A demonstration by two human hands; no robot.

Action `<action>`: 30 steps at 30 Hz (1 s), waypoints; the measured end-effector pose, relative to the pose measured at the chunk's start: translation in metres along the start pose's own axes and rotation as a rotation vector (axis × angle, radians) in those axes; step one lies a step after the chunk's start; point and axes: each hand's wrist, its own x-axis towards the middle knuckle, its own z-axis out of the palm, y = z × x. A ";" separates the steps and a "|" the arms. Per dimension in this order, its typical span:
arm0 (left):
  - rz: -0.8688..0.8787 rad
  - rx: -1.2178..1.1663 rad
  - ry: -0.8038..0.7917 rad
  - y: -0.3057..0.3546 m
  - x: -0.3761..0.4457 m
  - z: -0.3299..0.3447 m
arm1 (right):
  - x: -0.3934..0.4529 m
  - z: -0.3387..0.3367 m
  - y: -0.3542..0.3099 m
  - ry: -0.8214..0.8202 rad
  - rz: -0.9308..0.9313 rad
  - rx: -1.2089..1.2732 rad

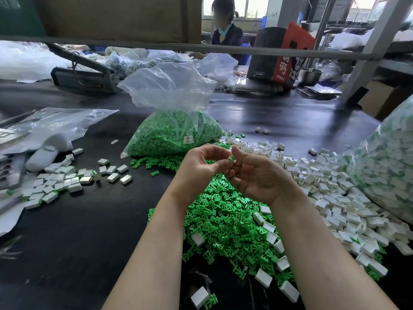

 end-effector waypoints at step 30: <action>-0.006 0.031 -0.014 0.008 0.001 0.003 | 0.008 -0.009 0.014 -0.135 -0.040 -0.051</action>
